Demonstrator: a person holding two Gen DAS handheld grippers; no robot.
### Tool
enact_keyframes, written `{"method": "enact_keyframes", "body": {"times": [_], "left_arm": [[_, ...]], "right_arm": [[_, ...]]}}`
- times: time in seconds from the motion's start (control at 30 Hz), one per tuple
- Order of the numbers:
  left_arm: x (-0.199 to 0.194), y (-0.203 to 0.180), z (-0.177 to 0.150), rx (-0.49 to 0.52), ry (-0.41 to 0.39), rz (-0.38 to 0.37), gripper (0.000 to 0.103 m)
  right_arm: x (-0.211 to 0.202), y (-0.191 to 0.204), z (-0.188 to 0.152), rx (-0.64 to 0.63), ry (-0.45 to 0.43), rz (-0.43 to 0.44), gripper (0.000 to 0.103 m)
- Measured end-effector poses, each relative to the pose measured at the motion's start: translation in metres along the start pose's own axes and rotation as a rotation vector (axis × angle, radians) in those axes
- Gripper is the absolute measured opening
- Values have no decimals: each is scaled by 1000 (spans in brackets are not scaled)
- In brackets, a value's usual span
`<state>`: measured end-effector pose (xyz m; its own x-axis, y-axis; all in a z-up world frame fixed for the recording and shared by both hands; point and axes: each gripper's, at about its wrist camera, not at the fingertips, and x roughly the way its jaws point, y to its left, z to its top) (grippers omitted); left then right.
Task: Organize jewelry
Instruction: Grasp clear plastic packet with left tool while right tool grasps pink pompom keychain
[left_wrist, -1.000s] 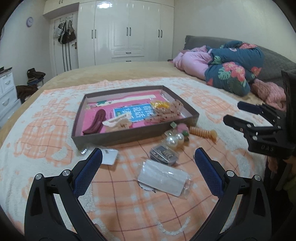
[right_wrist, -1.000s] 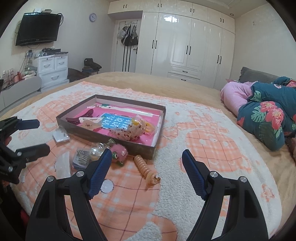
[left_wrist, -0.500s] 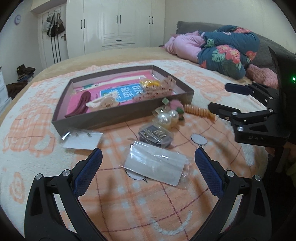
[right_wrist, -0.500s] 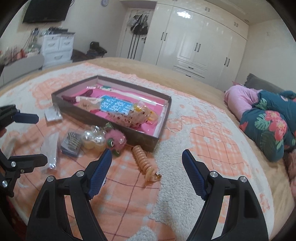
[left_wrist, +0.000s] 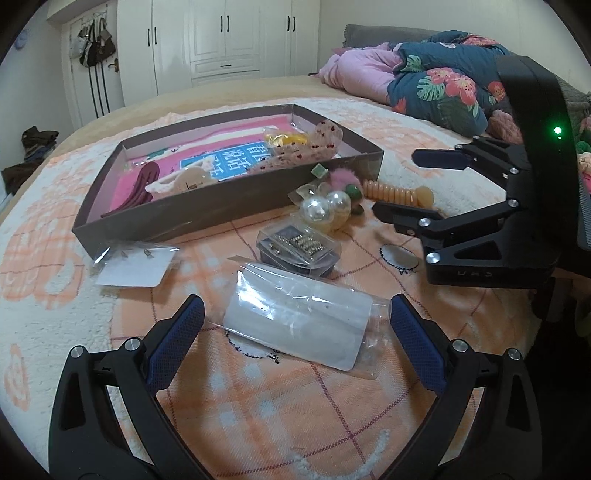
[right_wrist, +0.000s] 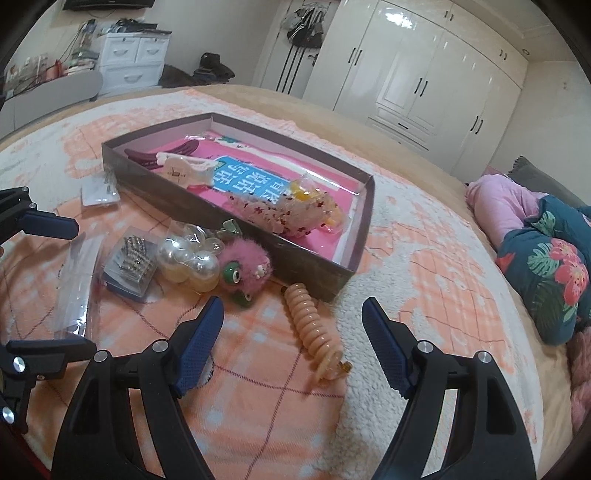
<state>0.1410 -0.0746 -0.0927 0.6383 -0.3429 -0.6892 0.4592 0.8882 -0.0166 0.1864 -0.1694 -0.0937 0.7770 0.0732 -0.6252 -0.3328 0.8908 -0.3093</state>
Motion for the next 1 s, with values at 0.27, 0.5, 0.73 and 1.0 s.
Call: {"method": "enact_keyframes", "body": {"times": [0.27, 0.5, 0.73, 1.0], "left_arm": [[4, 5, 2, -23, 15, -18, 91], [5, 7, 3, -31, 30, -36, 87], [3, 9, 3, -44, 37, -39, 83], [-1, 15, 5, -61, 32, -37, 82]], "right_arm": [[20, 13, 7, -71, 33, 16, 69], [32, 10, 16, -50, 47, 62, 60], [35, 9, 21, -26, 51, 125, 36], [19, 12, 24, -11, 1, 191, 27]]}}
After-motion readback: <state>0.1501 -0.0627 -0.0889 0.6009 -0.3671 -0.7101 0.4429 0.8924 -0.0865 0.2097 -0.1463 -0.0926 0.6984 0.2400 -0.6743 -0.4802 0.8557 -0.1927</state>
